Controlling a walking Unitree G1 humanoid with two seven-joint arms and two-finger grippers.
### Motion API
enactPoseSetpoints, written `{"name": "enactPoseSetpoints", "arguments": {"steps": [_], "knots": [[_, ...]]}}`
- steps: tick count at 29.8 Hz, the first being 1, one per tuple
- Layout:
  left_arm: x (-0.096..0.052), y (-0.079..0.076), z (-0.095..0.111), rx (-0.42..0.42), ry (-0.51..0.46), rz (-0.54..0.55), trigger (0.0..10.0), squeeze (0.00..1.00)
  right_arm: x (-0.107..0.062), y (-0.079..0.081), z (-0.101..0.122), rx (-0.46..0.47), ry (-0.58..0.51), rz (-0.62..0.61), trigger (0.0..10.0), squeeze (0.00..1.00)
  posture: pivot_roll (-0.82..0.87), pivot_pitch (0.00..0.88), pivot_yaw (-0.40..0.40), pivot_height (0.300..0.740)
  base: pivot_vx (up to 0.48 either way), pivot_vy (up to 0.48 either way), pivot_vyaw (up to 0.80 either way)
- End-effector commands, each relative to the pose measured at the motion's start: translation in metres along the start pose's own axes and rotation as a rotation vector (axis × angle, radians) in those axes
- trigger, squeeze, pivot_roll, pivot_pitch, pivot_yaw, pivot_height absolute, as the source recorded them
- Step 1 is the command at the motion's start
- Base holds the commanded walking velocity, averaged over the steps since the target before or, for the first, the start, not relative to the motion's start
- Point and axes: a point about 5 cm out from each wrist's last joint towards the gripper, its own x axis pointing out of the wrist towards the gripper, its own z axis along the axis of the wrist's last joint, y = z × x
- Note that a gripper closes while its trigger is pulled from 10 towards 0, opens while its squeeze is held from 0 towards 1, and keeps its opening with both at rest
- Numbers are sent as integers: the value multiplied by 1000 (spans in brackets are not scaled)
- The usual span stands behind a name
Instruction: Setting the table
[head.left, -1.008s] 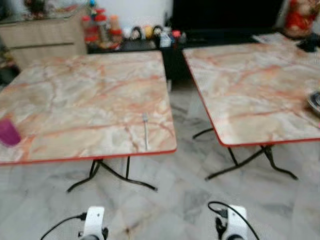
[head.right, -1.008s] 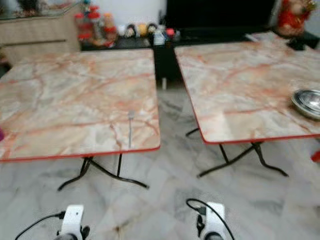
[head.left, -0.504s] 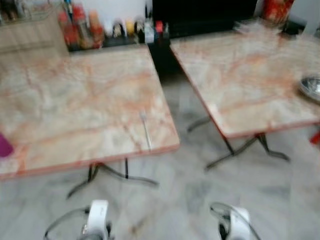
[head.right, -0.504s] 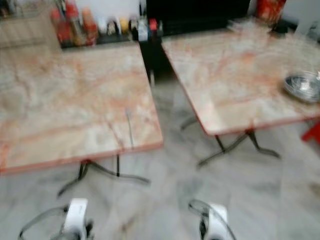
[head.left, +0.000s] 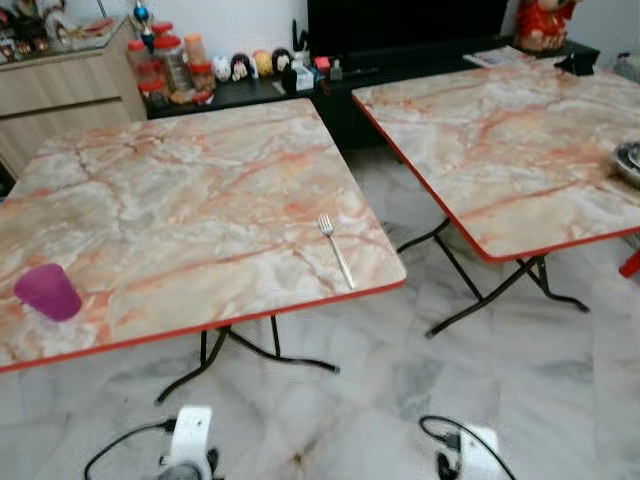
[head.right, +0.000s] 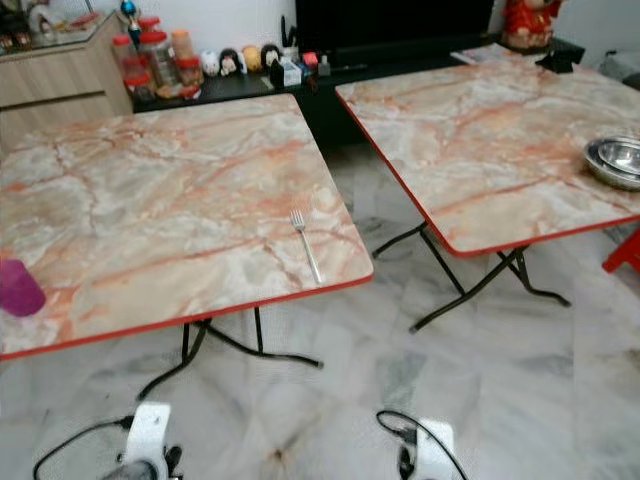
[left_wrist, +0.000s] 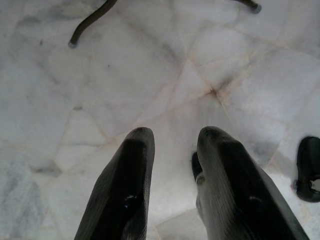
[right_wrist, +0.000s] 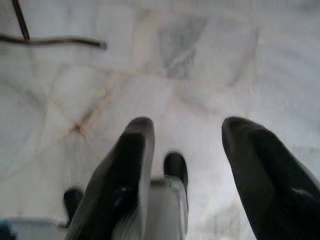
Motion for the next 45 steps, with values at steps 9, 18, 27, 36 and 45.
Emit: {"name": "enactPoseSetpoints", "arguments": {"steps": [9, 18, 27, 36, 45], "knots": [[-1, 8, 1, 13, -12, 17, 10000, 0, 4, 18, 18, -7, -66, 49, 10000, 0, -65, 0, 56, 740, 0, 160, 0], [0, 6, 3, 9, -13, 17, 10000, 0, 6, 20, 24, -38, -85, 67, 10000, 0, -61, 0, 49, 740, 0, 0, 58], [0, 5, 3, 8, -10, 20, 10000, 0, 5, 19, 20, -26, -69, 60, 10000, 0, -59, 0, 42, 740, 0, 0, 122], [0, 3, 3, 5, -7, 14, 10000, 0, 4, 16, 16, -56, -56, 57, 10000, 0, -60, 0, 39, 740, 0, 0, 267], [0, 3, 2, 5, -5, 13, 10000, 0, 3, 17, 12, -38, -41, 58, 10000, 0, -55, 0, 38, 740, 93, 0, 263]]}}
